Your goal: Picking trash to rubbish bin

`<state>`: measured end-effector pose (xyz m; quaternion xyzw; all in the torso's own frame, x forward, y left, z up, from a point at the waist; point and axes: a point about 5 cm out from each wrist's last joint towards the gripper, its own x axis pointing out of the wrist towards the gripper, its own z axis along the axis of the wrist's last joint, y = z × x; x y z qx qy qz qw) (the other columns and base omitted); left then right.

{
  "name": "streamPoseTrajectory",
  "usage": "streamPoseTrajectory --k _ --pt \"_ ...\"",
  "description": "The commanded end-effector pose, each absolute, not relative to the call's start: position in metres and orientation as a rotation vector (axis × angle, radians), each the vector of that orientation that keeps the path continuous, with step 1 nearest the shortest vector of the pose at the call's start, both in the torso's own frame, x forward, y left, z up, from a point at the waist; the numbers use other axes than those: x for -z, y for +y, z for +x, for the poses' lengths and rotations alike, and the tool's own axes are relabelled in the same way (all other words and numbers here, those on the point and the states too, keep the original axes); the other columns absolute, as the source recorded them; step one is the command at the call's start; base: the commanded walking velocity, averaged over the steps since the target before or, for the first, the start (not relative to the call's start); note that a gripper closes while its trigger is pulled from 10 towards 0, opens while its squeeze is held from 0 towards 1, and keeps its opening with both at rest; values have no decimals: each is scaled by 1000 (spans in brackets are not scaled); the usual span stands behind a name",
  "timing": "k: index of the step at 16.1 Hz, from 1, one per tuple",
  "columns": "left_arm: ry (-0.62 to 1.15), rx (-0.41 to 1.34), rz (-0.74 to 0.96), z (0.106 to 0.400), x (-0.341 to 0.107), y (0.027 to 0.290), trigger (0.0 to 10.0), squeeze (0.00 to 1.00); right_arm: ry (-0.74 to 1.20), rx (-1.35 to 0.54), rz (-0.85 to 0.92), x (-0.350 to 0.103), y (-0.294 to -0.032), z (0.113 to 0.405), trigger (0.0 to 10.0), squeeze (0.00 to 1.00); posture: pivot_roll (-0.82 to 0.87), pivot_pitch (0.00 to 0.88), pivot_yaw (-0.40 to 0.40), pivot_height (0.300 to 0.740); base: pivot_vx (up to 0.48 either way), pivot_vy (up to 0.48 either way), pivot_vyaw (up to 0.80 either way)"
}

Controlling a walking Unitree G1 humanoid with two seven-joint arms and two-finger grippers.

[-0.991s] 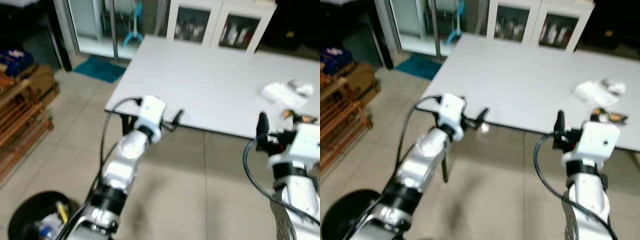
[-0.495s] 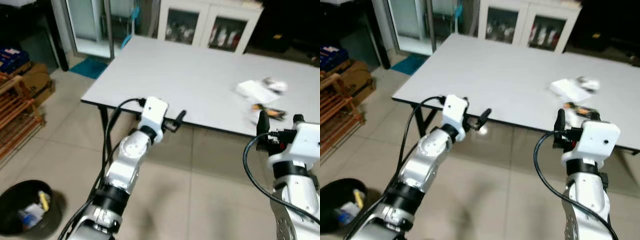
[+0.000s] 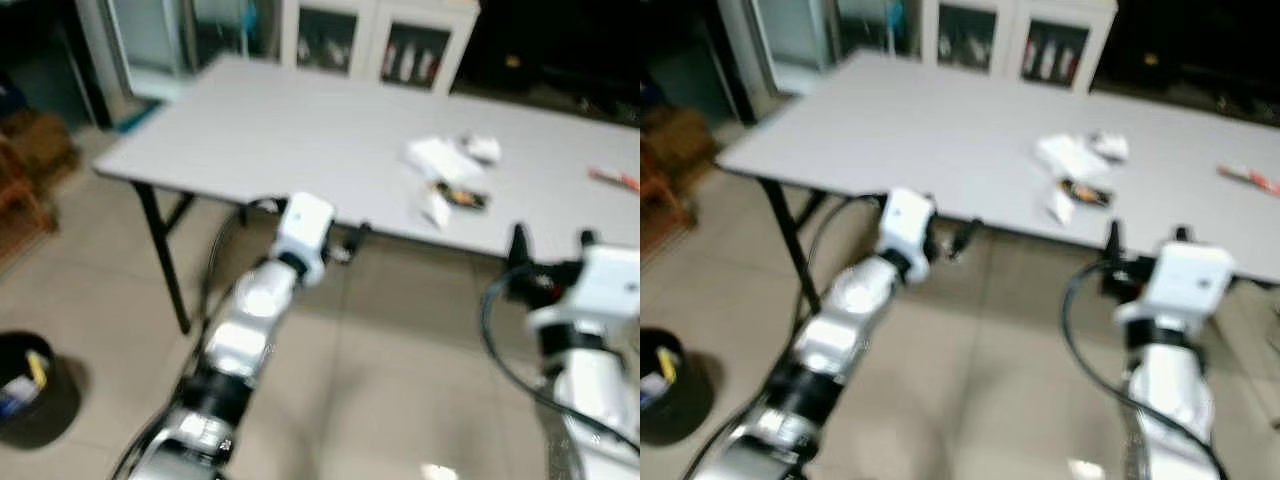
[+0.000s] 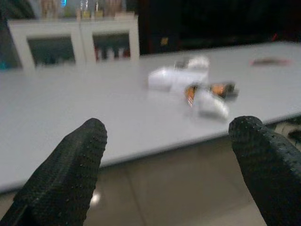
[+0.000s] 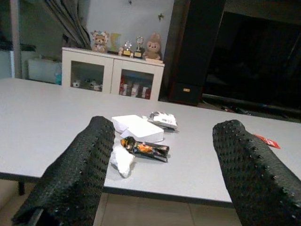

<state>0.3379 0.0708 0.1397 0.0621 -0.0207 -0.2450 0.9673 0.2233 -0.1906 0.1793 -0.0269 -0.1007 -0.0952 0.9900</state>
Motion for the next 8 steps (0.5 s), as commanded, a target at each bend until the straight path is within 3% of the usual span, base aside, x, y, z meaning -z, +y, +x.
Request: streamPoseTrajectory --k 1,8 --pt "-58 512 130 338 -145 63 10000 0 -208 207 -67 -182 -195 223 10000 0 140 46 -80 740 0 -439 0" --pt "-52 507 129 338 -144 62 10000 0 -207 199 -75 -182 -194 224 10000 0 141 49 -81 740 0 -439 0"
